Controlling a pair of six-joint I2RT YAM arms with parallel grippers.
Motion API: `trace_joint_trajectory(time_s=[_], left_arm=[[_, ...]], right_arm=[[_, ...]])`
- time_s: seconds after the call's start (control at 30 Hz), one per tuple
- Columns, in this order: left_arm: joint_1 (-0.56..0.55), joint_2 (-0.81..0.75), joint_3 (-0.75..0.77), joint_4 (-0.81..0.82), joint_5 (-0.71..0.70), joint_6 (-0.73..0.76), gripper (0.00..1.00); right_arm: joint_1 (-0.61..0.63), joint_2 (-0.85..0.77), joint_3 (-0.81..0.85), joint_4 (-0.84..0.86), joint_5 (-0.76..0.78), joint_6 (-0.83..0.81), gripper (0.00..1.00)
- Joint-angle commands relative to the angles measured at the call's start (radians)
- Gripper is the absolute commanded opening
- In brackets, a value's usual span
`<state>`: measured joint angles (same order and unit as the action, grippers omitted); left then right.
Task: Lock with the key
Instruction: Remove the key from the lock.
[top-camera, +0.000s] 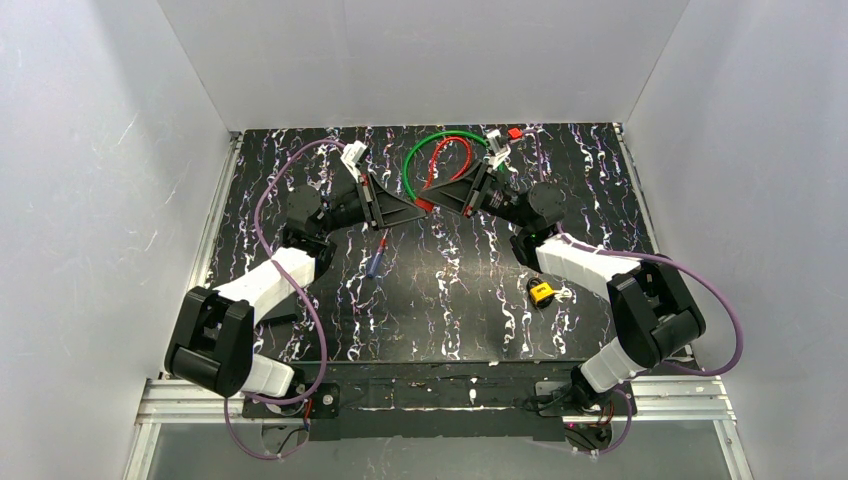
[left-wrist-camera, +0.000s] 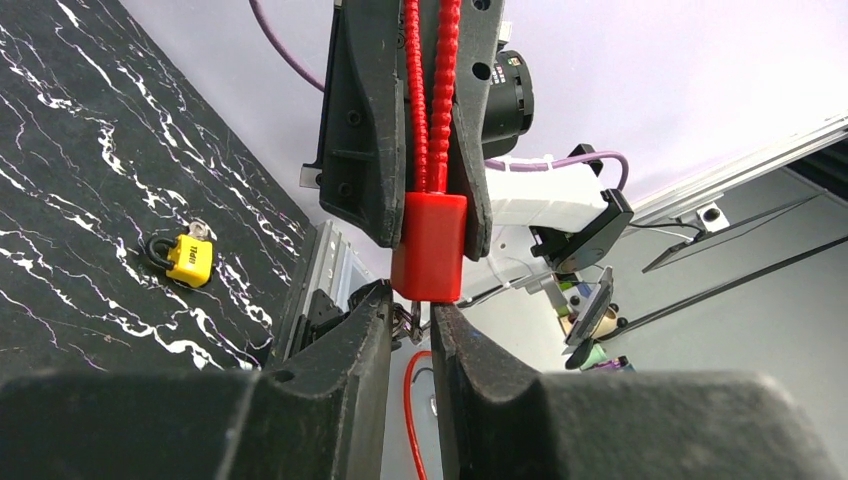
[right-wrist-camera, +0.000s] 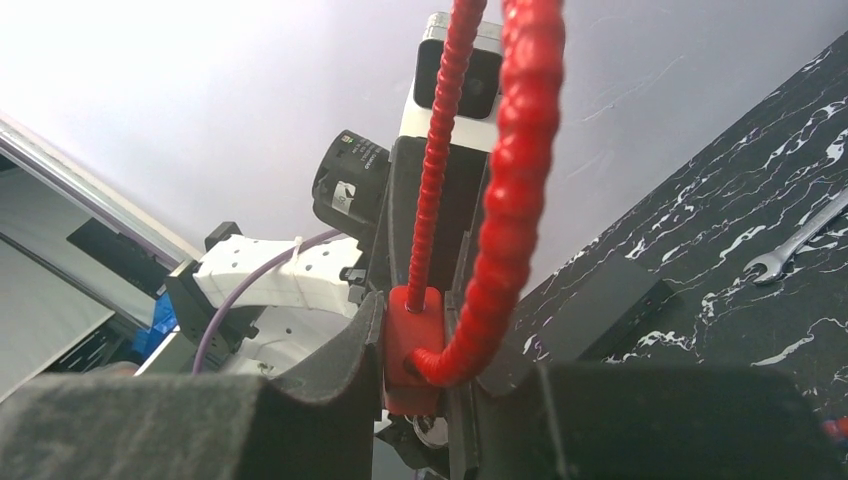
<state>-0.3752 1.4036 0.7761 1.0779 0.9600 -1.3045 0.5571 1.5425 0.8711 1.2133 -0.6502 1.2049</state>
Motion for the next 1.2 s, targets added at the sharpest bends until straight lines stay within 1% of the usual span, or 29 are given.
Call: trace_joint_trajectory(time_s=[0.0,0.07,0.1,0.17,0.2,0.47,0.57,0.83,1.17], left_arm=[[-0.004,-0.007,-0.013,0.046,-0.014,-0.006,0.18],[-0.004,-0.008,-0.018,0.045,-0.012,-0.004,0.14],[-0.004,-0.012,-0.022,0.045,-0.013,-0.004,0.11],[-0.003,-0.016,-0.031,0.045,-0.015,-0.005,0.01],[-0.004,-0.018,-0.036,0.046,-0.016,-0.006,0.0],[-0.012,-0.049,-0.081,0.033,0.022,0.005,0.0],[-0.028,-0.065,-0.098,-0.008,0.038,0.036,0.0],[-0.094,-0.098,-0.142,-0.16,0.074,0.187,0.0],[-0.105,-0.105,-0.155,-0.211,0.079,0.213,0.0]], right_arm=[[0.007,-0.01,0.017,0.089,0.007,-0.006,0.01],[0.007,-0.01,0.019,0.092,0.008,-0.005,0.01],[0.007,-0.01,0.022,0.093,0.008,-0.004,0.01],[0.007,-0.008,0.029,0.098,0.007,-0.001,0.01],[0.007,-0.008,0.034,0.103,0.007,0.001,0.01],[-0.014,-0.003,0.071,0.131,0.026,0.02,0.01],[-0.032,0.002,0.084,0.132,0.045,0.026,0.01],[-0.078,0.016,0.142,0.122,0.079,0.037,0.01],[-0.125,0.02,0.151,0.146,0.095,0.057,0.01]])
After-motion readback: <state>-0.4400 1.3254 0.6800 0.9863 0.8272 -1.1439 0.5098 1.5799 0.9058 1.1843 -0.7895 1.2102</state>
